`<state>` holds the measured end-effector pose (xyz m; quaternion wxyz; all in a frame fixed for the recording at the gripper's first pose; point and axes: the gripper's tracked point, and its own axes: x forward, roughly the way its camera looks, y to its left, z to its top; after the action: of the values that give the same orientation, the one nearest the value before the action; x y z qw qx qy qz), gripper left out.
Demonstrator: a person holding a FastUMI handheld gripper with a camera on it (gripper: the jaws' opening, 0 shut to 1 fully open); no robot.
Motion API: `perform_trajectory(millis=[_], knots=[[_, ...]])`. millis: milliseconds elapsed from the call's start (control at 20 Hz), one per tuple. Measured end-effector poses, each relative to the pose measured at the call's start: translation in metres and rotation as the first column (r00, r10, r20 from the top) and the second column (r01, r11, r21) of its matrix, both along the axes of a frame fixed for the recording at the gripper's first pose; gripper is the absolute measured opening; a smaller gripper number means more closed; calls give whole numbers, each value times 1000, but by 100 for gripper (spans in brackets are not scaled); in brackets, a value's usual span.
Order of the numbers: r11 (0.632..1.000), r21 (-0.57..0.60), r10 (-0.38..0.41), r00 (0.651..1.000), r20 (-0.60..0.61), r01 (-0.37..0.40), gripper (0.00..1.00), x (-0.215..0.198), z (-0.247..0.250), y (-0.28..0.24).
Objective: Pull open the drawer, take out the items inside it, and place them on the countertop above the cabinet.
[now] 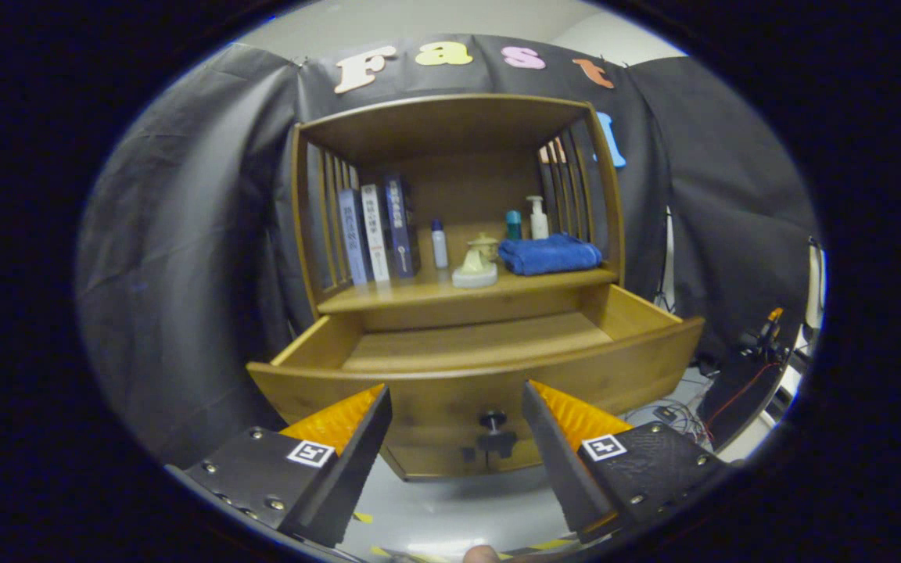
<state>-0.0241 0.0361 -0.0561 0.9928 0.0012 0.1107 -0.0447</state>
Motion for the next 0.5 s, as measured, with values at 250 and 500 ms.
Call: perform_trajectory(millis=[250, 500], knots=[[997, -79, -23, 999, 23, 24, 99, 7, -40, -11], [993, -108, -36, 999, 23, 38, 99, 33, -54, -21]])
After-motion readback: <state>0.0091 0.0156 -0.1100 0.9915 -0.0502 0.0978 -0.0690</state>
